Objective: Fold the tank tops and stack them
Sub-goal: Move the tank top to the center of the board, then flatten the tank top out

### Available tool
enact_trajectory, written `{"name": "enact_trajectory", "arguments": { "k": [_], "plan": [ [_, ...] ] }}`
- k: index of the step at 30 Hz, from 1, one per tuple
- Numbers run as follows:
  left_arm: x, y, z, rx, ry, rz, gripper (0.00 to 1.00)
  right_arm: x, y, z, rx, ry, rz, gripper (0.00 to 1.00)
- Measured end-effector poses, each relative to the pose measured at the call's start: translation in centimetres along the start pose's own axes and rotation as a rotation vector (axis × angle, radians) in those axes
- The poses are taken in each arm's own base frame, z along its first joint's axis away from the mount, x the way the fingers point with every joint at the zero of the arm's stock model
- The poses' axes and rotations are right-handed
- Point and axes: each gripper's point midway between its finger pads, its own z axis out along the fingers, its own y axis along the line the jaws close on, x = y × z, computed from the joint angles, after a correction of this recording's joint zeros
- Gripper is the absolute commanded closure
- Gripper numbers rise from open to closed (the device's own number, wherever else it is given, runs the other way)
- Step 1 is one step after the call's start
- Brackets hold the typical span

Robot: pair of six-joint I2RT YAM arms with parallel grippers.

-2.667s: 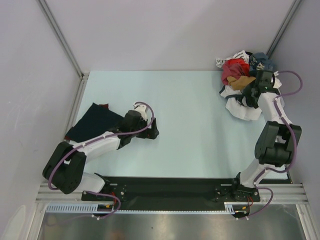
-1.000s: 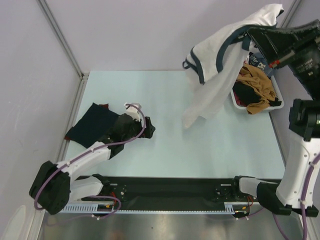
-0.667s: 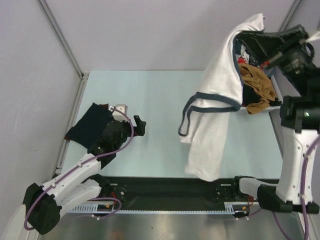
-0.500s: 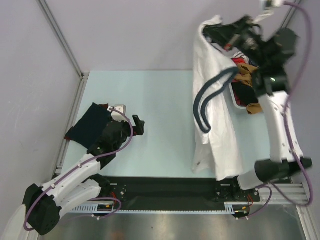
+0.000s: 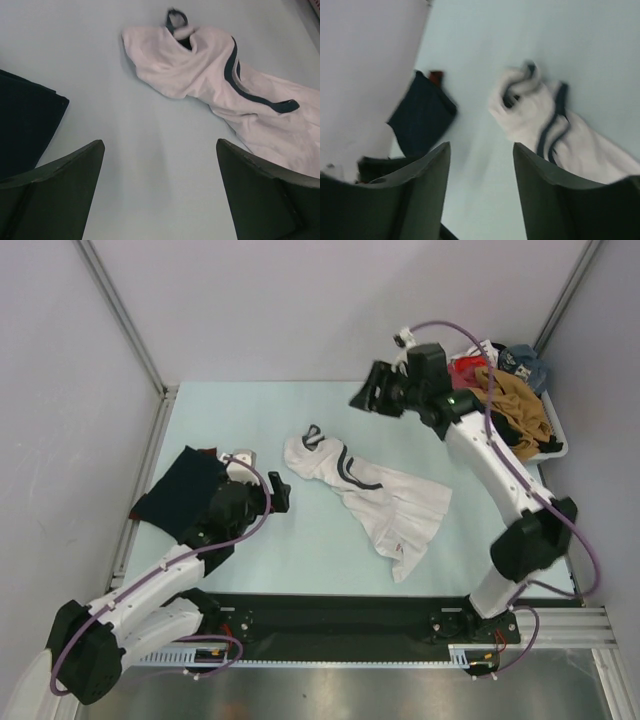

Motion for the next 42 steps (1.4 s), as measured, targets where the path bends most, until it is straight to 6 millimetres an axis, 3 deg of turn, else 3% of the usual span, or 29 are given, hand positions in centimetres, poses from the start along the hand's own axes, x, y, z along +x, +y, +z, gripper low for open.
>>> {"name": "enact_trajectory", "arguments": {
  "k": [1, 4, 6, 8, 9, 12, 15, 18, 21, 25, 28, 30, 34, 36, 38, 42],
  "plan": [
    [0.3, -0.1, 0.1, 0.003, 0.011, 0.003, 0.00, 1.6, -1.6, -1.4, 0.060, 0.014, 0.005, 0.53],
    [1.9, -0.3, 0.8, 0.018, 0.069, 0.019, 0.00, 5.7, -5.9, -6.6, 0.206, 0.018, 0.031, 0.65],
    [3.3, -0.6, 1.3, 0.035, 0.121, 0.030, 0.00, 8.1, -8.2, -9.6, 0.274, 0.015, 0.057, 0.66],
    [4.4, -1.1, 1.8, 0.057, 0.172, 0.037, 0.00, 10.8, -10.8, -12.1, 0.346, 0.006, 0.092, 0.60],
    [4.9, -1.4, 2.2, 0.066, 0.197, 0.040, 0.00, 12.3, -11.9, -12.9, 0.375, 0.012, 0.111, 0.50],
    [5.5, -2.6, 3.4, 0.086, 0.257, 0.025, 0.00, 17.7, -13.8, -14.0, 0.424, 0.084, 0.158, 0.36],
    [5.2, -4.3, 4.6, 0.095, 0.293, 0.003, 0.00, 23.0, -15.5, -14.6, 0.468, 0.159, 0.209, 0.35],
    [4.8, -7.6, 6.0, 0.127, 0.333, 0.007, 0.00, 26.3, -16.7, -15.5, 0.503, 0.179, 0.264, 0.36],
    [4.5, -12.7, 7.5, 0.185, 0.375, 0.046, 0.00, 26.6, -17.1, -16.5, 0.522, 0.114, 0.300, 0.38],
    [4.7, -19.5, 10.2, 0.259, 0.440, 0.119, 0.00, 23.9, -16.7, -18.0, 0.530, -0.061, 0.312, 0.40],
    [6.0, -22.8, 12.5, 0.291, 0.483, 0.175, 0.00, 22.1, -16.4, -19.6, 0.529, -0.176, 0.309, 0.41],
    [8.0, -23.4, 13.4, 0.295, 0.540, 0.215, 0.01, 21.4, -16.4, -20.6, 0.536, -0.229, 0.308, 0.41],
    [12.7, -22.2, 14.5, 0.248, 0.666, 0.282, 0.06, 21.2, -16.8, -21.4, 0.566, -0.254, 0.308, 0.42],
    [14.6, -21.0, 14.4, 0.221, 0.721, 0.305, 0.26, 21.4, -17.0, -21.5, 0.579, -0.246, 0.309, 0.42],
    [14.8, -20.7, 14.4, 0.210, 0.729, 0.320, 0.48, 21.7, -17.1, -21.6, 0.588, -0.237, 0.311, 0.42],
    [14.4, -20.1, 14.6, 0.190, 0.716, 0.327, 0.58, 21.9, -17.2, -21.6, 0.593, -0.228, 0.312, 0.42]
  ]
}}
